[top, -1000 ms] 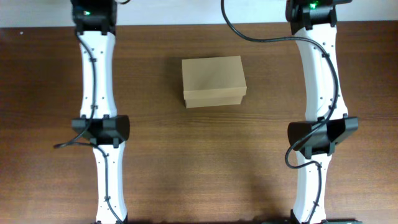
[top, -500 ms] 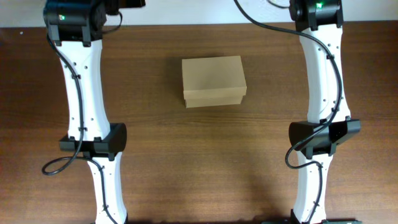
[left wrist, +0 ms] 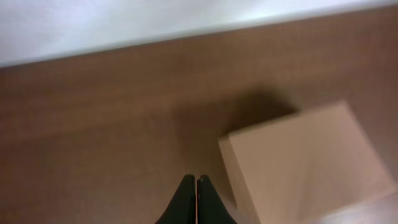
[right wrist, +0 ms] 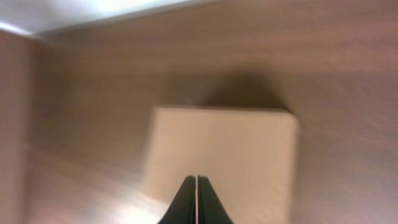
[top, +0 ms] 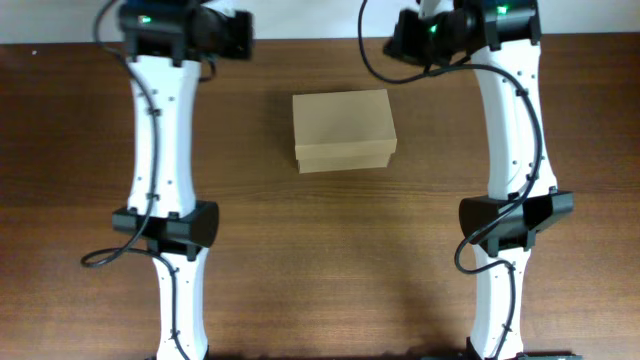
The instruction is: Pack container
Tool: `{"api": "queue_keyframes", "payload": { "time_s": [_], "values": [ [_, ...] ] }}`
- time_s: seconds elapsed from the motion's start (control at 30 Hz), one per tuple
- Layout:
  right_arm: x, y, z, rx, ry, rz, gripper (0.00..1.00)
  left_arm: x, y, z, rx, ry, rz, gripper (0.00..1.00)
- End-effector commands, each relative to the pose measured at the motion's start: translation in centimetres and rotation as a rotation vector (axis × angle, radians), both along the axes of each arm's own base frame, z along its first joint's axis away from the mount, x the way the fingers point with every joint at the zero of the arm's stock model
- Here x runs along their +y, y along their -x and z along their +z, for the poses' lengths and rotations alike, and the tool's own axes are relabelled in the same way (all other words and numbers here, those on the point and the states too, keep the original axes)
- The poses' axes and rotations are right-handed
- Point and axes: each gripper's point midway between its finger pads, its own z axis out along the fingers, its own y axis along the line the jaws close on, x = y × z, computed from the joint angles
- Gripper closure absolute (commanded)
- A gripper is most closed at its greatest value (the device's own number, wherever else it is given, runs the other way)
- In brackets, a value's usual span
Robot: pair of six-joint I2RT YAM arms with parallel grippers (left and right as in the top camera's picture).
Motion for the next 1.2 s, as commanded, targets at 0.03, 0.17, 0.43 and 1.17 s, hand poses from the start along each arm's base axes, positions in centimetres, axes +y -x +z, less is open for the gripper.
{"api": "queue_keyframes", "payload": {
  "time_s": [0.03, 0.17, 0.43, 1.17],
  "values": [
    [-2.1, 1.2, -1.1, -0.022, 0.276, 0.056, 0.96, -2.0, 1.5, -3.3, 0.103, -0.09, -0.069, 0.98],
    [-2.3, 2.5, -2.1, 0.022, 0.381, 0.072, 0.96, -4.2, 2.7, -6.8, 0.201, -0.12, -0.121, 0.98],
    [-1.6, 5.3, -6.6, 0.22, 0.38, 0.135, 0.96, -6.0, 5.5, -12.1, 0.372, -0.173, -0.177, 0.98],
    [0.8, 8.0, -19.7, 0.438, 0.37, 0.233, 0.96, -6.6, 7.8, -20.7, 0.537, -0.177, -0.206, 0.99]
  ]
}}
